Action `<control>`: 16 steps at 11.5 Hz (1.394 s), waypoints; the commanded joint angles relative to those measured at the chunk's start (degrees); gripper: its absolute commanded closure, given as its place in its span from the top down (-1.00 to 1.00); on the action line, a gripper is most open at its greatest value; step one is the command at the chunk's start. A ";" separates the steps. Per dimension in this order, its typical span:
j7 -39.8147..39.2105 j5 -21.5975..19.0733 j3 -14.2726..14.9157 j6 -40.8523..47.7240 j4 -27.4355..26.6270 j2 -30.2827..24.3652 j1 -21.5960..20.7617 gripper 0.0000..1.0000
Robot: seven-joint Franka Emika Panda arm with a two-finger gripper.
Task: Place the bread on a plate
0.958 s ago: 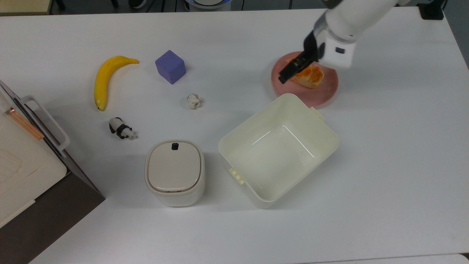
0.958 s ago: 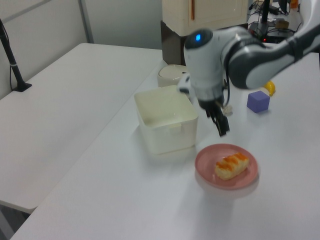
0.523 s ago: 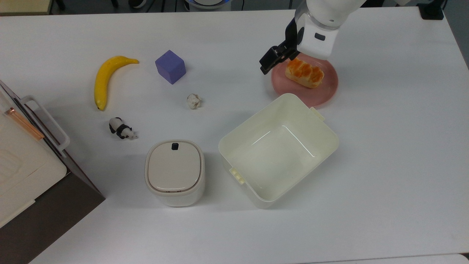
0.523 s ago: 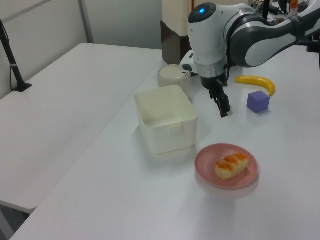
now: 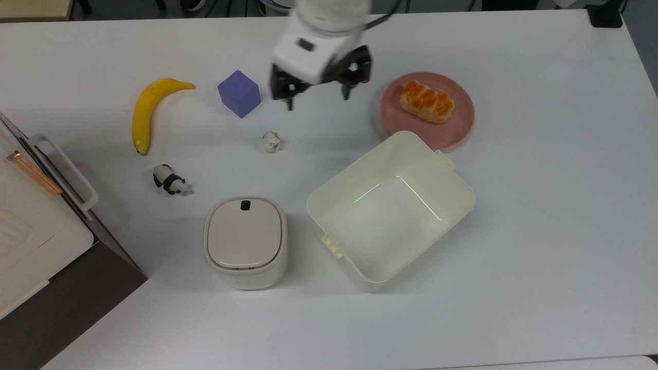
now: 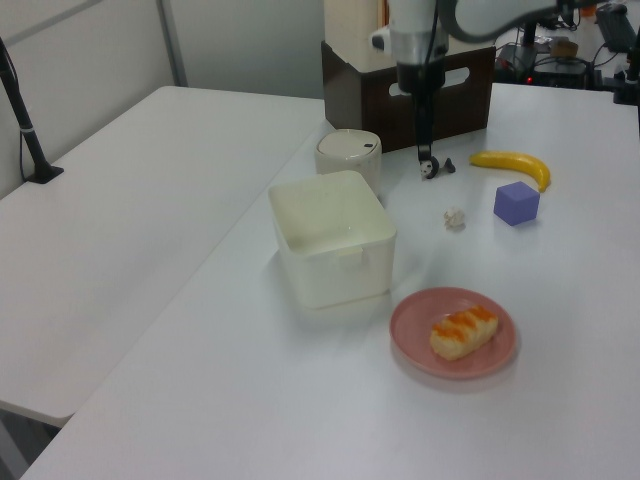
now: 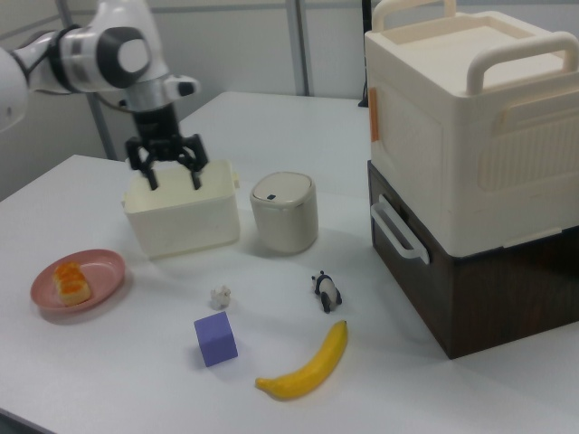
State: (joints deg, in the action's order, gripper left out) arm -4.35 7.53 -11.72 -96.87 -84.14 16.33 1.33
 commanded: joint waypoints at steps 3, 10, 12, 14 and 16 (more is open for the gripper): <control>3.89 -4.45 1.34 -1.12 6.95 -0.17 4.47 1.00; 9.36 -4.19 2.49 -1.04 10.22 0.45 5.26 1.00; 8.92 -3.84 2.49 -0.77 10.22 0.37 5.26 1.00; 9.27 -3.84 2.84 -0.51 10.22 0.02 5.18 1.00; 9.62 -4.19 3.19 -0.42 10.22 -0.86 5.26 1.00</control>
State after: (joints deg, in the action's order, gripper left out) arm 3.92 4.51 -9.76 -97.61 -74.27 16.50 7.10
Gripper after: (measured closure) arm 0.000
